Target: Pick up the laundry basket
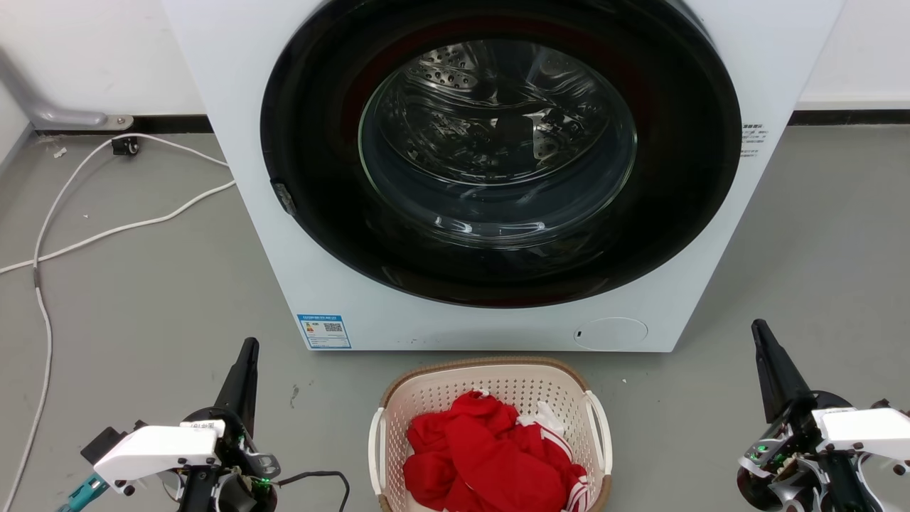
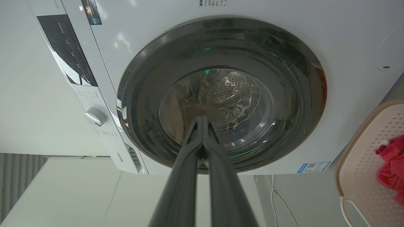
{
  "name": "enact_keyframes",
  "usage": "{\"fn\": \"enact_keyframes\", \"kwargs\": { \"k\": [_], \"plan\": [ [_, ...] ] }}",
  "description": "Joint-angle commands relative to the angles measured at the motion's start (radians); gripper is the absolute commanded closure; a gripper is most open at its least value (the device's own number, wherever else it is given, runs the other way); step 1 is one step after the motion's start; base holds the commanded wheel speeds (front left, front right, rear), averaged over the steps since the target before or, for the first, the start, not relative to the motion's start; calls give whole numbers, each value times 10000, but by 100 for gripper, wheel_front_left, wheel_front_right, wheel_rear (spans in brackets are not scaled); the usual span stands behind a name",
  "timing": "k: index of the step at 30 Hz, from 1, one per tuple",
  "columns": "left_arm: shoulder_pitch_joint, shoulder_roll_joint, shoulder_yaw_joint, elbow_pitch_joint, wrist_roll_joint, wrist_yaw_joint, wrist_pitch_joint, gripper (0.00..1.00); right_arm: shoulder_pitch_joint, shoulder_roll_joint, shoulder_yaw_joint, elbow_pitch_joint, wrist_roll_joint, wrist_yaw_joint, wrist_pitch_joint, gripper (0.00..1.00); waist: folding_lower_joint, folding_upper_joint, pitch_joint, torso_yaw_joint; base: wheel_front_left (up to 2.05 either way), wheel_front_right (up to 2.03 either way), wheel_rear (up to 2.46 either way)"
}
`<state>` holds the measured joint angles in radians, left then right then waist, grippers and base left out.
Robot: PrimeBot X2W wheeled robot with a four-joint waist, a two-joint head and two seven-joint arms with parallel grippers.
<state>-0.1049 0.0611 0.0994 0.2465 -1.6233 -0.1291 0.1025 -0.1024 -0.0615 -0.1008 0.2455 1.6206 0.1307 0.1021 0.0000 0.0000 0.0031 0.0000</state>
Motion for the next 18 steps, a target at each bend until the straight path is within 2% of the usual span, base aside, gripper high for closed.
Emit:
{"fn": "enact_keyframes", "kwargs": {
  "k": [1,18],
  "plan": [
    [-73,3,14,6,34,-28,9,100,-126,21,-16,16,-35,0,25,100,0,0,0,0,0,0,0],
    [-77,-20,51,6,72,-28,45,100,-130,43,-43,17,-58,0,53,100,0,0,0,0,0,0,0]
  ]
}}
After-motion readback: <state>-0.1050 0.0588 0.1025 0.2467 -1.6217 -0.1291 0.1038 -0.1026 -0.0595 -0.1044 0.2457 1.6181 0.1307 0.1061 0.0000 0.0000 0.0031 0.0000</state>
